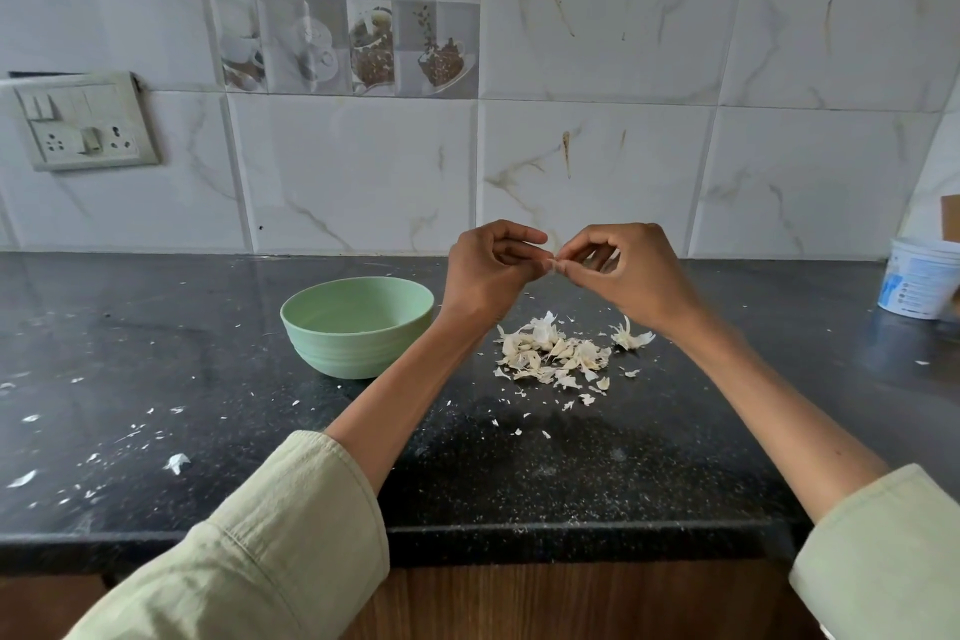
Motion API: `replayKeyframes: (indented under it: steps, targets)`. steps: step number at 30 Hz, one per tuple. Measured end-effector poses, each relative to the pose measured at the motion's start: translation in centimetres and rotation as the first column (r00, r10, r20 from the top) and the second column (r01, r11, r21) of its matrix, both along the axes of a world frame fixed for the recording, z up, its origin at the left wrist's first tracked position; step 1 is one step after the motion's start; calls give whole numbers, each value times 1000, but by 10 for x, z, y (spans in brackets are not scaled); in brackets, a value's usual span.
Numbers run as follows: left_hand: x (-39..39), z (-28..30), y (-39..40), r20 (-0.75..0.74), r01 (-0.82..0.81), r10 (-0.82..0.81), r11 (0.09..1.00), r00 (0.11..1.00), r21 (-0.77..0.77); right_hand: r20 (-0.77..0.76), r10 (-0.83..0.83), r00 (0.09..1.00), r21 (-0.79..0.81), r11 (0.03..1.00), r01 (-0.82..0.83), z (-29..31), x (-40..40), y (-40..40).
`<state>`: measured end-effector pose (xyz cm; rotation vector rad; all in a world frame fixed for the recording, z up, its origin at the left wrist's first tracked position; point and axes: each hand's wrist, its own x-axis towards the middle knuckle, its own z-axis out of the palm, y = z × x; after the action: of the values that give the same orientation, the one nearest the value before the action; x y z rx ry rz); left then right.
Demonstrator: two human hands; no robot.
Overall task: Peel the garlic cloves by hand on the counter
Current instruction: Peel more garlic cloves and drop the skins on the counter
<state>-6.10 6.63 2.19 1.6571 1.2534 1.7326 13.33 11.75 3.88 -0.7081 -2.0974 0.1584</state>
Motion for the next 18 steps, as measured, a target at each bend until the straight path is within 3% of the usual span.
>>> replayKeyframes:
  steps: [18]
  targets:
    - [11,-1,-2,-163,-135,163,976,973,170,-48,-29,998,-107,994,23,-2,-3,-1]
